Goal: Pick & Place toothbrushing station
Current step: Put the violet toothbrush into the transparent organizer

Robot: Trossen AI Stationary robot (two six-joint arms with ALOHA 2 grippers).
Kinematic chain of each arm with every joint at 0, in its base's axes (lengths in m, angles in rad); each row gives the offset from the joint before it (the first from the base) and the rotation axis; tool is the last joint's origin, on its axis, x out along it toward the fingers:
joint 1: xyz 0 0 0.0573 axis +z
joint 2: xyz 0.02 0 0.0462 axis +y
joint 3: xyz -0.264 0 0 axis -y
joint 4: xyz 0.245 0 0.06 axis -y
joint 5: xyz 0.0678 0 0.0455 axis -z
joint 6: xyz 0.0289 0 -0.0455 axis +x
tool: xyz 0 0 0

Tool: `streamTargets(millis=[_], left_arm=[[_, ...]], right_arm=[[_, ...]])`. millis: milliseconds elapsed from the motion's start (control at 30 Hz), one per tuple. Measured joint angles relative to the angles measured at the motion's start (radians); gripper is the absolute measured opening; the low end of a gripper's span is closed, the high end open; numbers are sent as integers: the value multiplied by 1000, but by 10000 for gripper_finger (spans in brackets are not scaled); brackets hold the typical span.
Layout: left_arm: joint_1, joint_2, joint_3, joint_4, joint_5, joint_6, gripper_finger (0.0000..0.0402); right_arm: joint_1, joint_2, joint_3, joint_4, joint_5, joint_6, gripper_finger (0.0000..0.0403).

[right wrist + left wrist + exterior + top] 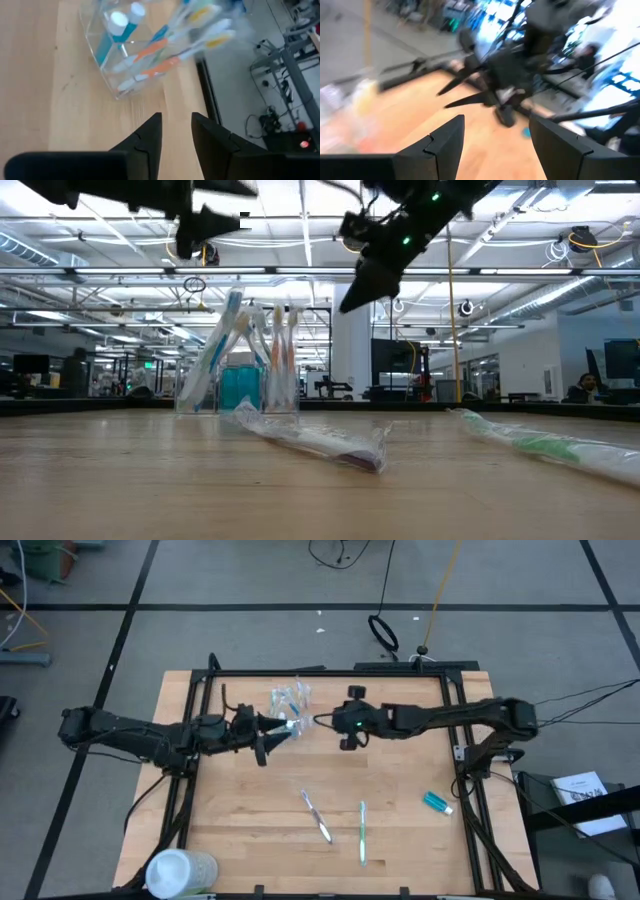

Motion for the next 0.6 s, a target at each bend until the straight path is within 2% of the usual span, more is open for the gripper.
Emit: streamTargets(millis=[100, 200, 300, 400, 500, 600], left_arm=[[-61, 86, 7, 171, -24, 48, 230], [-113, 189, 64, 176, -43, 41, 230], [-160, 297, 176, 57, -97, -43, 229], [-202, 426, 306, -92, -149, -100, 229], [-235, 532, 437, -216, -195, -195, 229], [-263, 619, 553, -382, -195, -360, 229]], right_arm=[[0, -99, -34, -41, 0, 58, 94], [0, -222, -98, -31, 0, 69, 94], [0, -355, -174, -19, 0, 85, 95], [0, -479, -265, 67, 0, 60, 93], [0, -590, -373, 230, 0, 25, 91], [0, -673, -484, 436, -2, -55, 90]])
